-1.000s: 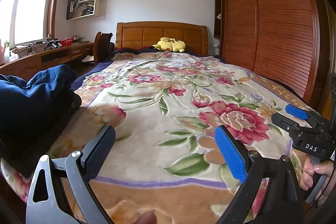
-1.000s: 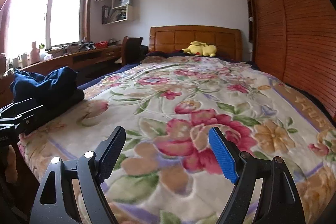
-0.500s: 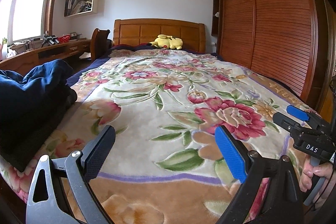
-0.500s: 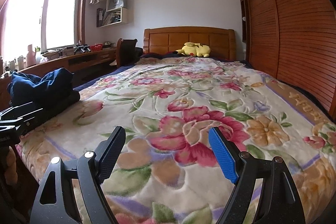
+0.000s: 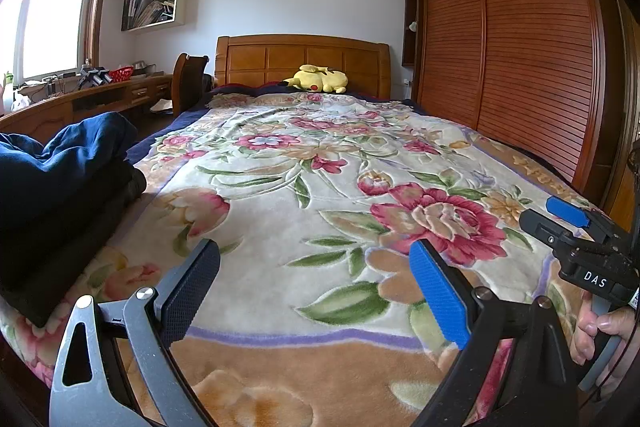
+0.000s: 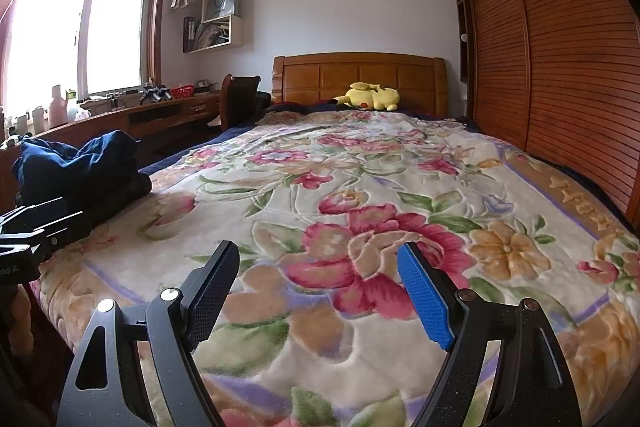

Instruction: Fold large clothes

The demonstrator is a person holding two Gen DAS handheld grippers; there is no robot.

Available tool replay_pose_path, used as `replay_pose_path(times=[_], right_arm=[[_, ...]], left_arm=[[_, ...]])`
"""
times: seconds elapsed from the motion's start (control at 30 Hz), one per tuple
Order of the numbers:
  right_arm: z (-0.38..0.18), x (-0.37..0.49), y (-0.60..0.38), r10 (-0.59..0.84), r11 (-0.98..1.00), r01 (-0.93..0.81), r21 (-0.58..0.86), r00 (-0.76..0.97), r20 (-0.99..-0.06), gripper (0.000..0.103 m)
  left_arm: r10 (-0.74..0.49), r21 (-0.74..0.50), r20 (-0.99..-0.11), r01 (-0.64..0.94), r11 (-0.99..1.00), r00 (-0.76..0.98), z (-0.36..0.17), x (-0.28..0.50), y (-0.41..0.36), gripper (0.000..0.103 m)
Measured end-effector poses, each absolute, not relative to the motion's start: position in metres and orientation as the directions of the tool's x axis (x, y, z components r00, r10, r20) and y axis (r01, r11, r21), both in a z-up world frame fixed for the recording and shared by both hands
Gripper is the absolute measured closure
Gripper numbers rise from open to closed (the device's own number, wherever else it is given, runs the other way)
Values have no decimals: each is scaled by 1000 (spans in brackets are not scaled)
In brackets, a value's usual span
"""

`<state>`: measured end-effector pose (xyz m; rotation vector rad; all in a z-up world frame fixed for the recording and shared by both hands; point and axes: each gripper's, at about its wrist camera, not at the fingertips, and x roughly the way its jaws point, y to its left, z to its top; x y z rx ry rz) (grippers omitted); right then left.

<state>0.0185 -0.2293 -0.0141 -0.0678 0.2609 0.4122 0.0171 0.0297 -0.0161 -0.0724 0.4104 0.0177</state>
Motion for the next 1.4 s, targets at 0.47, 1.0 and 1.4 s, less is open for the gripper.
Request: replay_pose_path(times=[0.47,1.0,1.4], right_arm=[[-15,18,-234,394,912,-411,-16,883,-254,20],[-16,18,-236,397,910,-414,-17,884,-248,20],[-15,17,-236,398,910,-415,-21,885,-242,20]], left_arm=[[3,-66,-398,-32,997,917,-16,17,30,7],[6,-65,-395,-35,997,919,-16,17,31,7],[7,-63,-395,-35,997,919,-17,16,31,7]])
